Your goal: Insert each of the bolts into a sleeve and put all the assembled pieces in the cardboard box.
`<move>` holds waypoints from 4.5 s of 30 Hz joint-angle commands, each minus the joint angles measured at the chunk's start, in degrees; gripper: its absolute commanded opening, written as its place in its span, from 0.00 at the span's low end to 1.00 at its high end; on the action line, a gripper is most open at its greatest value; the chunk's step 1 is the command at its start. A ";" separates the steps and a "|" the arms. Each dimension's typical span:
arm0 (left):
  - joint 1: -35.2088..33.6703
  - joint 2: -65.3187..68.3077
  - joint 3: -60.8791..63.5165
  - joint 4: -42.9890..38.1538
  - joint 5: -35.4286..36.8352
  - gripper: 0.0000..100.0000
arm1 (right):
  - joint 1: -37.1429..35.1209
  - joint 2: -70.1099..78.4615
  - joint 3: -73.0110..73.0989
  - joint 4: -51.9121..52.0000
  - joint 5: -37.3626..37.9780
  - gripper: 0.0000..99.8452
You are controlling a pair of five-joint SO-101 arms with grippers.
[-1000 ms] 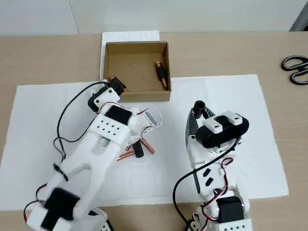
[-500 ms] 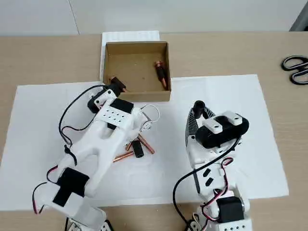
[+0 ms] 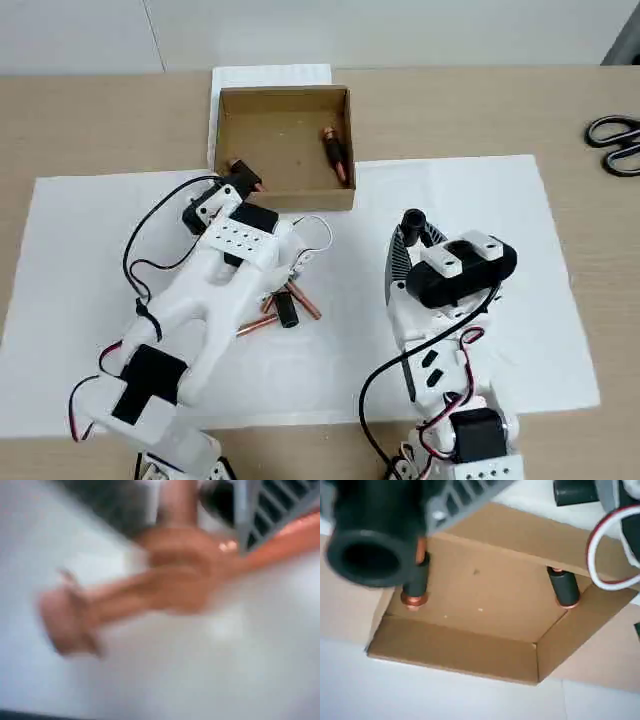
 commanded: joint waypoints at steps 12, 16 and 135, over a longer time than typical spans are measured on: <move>-0.44 0.79 -12.79 -0.26 0.35 0.01 | 0.48 -0.84 -0.79 -1.01 0.53 0.00; -0.35 0.70 -14.90 -0.09 0.35 0.01 | 0.48 -0.84 -0.79 -1.01 0.53 0.00; 8.26 -97.41 54.46 -61.45 -50.46 0.01 | -14.55 -0.92 9.93 -21.14 14.77 0.00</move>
